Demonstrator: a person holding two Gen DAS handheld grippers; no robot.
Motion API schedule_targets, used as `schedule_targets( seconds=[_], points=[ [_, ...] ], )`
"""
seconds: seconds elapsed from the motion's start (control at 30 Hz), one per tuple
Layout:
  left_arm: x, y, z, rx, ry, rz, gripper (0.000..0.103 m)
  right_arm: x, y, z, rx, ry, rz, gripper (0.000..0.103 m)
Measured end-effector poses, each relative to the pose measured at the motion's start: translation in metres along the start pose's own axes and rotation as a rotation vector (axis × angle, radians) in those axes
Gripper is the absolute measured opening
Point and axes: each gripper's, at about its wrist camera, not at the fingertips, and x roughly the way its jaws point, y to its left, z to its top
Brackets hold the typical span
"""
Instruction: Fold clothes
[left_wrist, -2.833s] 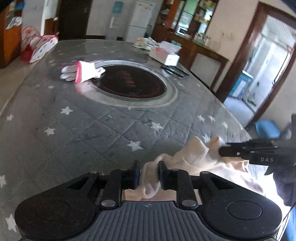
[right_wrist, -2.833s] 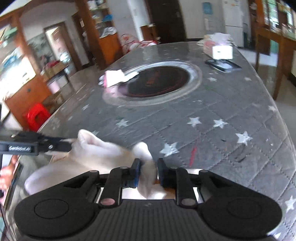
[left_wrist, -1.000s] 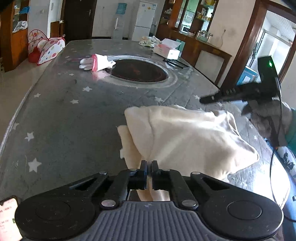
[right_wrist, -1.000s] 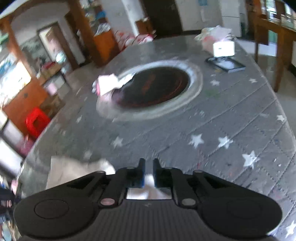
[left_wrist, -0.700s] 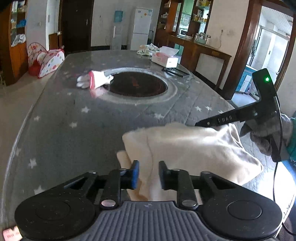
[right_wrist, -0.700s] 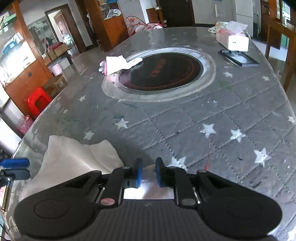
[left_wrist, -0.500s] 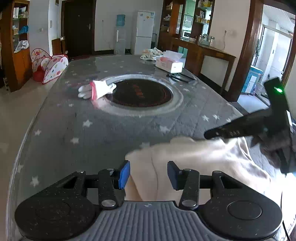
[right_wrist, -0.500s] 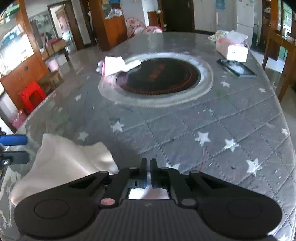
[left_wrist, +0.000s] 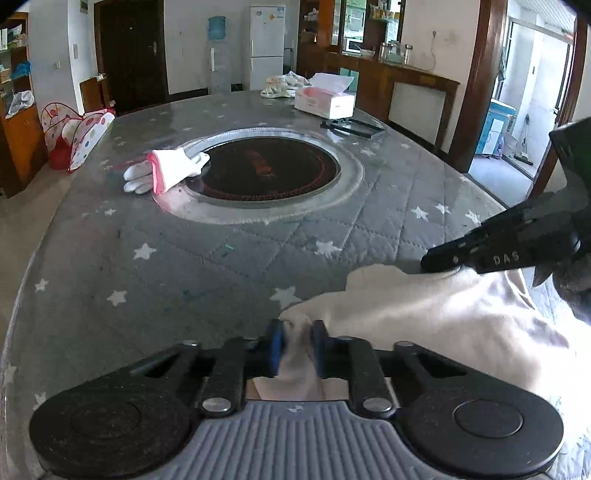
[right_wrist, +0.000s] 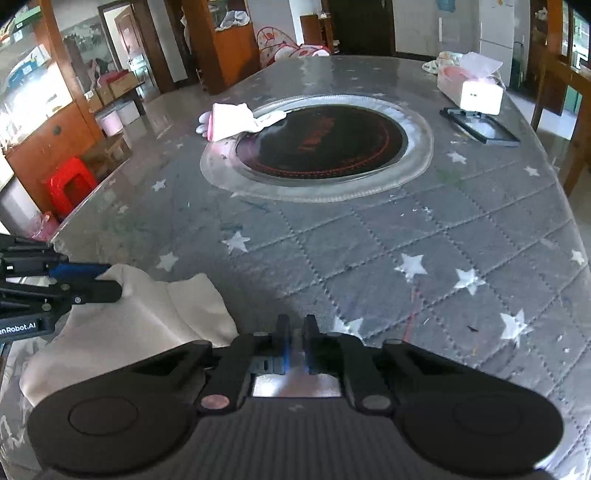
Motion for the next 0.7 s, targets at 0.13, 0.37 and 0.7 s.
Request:
schedule_targets(
  seconds=[0.13,0.37,0.7],
  points=[
    [-0.002,0.002,-0.002,-0.005,-0.004,0.006,0.011,-0.018,-0.001,0.003,0.034,-0.119,-0.015,0.004],
    [-0.005,0.005,-0.005,-0.014,-0.01,0.016,0.011,-0.018,-0.004,0.006,0.038,-0.148,-0.091,0.007],
    [-0.008,0.005,-0.003,-0.01,-0.014,0.016,0.013,-0.016,0.036,-0.003,-0.105,-0.083,0.062,0.008]
  ],
)
